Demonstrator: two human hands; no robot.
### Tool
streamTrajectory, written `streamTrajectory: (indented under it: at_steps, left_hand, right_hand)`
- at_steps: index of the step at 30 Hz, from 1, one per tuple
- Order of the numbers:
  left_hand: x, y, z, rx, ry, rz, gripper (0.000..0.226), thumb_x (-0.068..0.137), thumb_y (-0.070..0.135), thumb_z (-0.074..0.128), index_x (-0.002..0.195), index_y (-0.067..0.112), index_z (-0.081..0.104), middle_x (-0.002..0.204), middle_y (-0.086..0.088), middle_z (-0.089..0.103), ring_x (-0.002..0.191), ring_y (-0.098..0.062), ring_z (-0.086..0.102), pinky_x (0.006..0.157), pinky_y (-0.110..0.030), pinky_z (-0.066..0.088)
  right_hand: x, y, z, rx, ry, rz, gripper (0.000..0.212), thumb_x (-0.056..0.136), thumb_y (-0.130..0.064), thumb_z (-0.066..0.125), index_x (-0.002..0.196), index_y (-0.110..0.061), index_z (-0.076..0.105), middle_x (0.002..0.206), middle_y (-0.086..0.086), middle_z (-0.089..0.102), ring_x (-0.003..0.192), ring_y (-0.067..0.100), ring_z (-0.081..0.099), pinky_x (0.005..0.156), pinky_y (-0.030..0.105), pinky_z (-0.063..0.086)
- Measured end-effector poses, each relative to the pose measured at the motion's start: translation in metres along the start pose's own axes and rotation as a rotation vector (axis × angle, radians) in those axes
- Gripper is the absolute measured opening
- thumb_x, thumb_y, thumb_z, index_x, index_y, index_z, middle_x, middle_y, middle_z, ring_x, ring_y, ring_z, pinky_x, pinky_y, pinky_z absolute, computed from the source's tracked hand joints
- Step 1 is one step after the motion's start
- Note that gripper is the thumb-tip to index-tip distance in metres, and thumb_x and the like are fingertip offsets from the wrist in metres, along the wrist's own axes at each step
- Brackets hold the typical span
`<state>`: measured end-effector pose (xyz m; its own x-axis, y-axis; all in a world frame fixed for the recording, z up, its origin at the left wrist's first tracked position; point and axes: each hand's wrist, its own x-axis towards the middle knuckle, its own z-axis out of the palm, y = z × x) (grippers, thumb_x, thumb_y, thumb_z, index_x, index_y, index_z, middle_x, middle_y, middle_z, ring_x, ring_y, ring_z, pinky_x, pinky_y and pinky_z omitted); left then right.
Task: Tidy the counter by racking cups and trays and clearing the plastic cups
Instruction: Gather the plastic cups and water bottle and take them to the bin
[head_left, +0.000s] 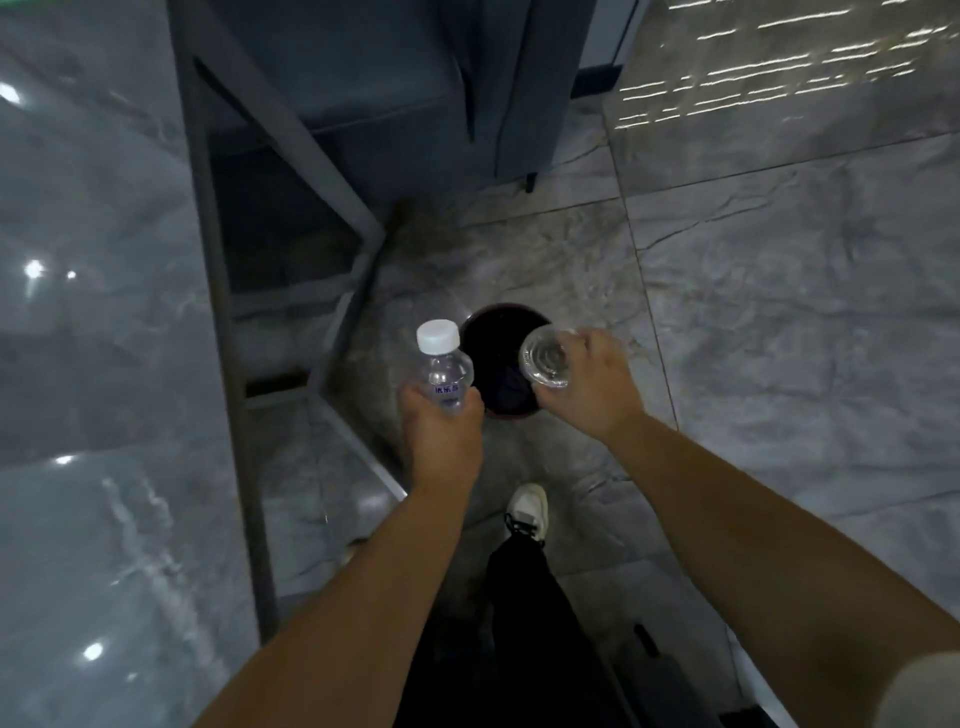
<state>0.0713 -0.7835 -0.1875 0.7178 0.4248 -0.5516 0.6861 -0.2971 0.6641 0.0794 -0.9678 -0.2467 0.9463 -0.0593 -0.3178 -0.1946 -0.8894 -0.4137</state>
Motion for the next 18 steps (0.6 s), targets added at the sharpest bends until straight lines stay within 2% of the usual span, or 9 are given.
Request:
streamTrajectory:
  at_steps: [4,7,9,13,16,18]
  left_hand:
    - [0.017,-0.015,0.01,0.042,-0.01,0.025,0.038,0.08,0.031,0.071,0.102,0.024,0.04,0.099,-0.001,0.059,0.087,-0.023,0.06,0.073,-0.033,0.046]
    - [0.03,-0.028,0.007,0.073,-0.01,0.076,0.04,0.081,0.028,0.072,0.106,0.023,0.041,0.112,-0.01,0.059,0.101,-0.027,0.06,0.088,-0.042,0.051]
    - [0.035,-0.036,0.002,0.09,0.0,0.076,0.039,0.082,0.028,0.072,0.107,0.022,0.041,0.113,-0.012,0.06,0.101,-0.027,0.061,0.089,-0.043,0.052]
    - [0.033,-0.046,-0.001,0.13,-0.026,0.12,0.04,0.082,0.029,0.072,0.11,0.016,0.046,0.109,-0.011,0.059,0.097,-0.026,0.061,0.084,-0.041,0.052]
    - [0.026,-0.051,-0.003,0.193,-0.088,0.183,0.033,0.08,0.027,0.073,0.098,0.018,0.047,0.101,-0.011,0.059,0.09,-0.027,0.061,0.077,-0.041,0.053]
    - [0.024,-0.056,-0.004,0.238,-0.136,0.182,0.031,0.08,0.029,0.074,0.094,0.021,0.047,0.097,-0.007,0.06,0.087,-0.025,0.062,0.072,-0.036,0.05]
  right_hand:
    - [0.028,0.008,0.037,-0.045,-0.097,-0.011,0.082,0.072,-0.049,0.076,0.135,-0.005,0.048,0.136,0.024,0.047,0.121,0.041,0.047,0.104,0.046,0.039]
    - [0.034,0.017,0.056,-0.072,-0.249,0.104,0.106,0.072,-0.063,0.072,0.152,-0.014,0.023,0.158,0.023,0.019,0.141,0.04,0.028,0.114,0.046,0.03]
    - [0.03,0.024,0.06,-0.054,-0.304,0.193,0.112,0.074,-0.066,0.07,0.156,-0.019,0.011,0.163,0.021,0.002,0.147,0.038,0.017,0.116,0.047,0.027]
    - [0.006,0.027,0.051,-0.062,-0.342,0.234,0.101,0.081,-0.062,0.065,0.156,-0.021,0.013,0.164,0.018,-0.003,0.148,0.036,0.017,0.116,0.047,0.029]
    - [-0.025,0.027,0.039,-0.119,-0.38,0.2,0.087,0.089,-0.059,0.055,0.156,-0.019,0.014,0.164,0.017,0.001,0.148,0.033,0.017,0.117,0.045,0.025]
    - [-0.043,0.028,0.033,-0.137,-0.389,0.16,0.08,0.093,-0.055,0.051,0.155,-0.018,0.017,0.164,0.016,0.004,0.149,0.032,0.014,0.119,0.044,0.022]
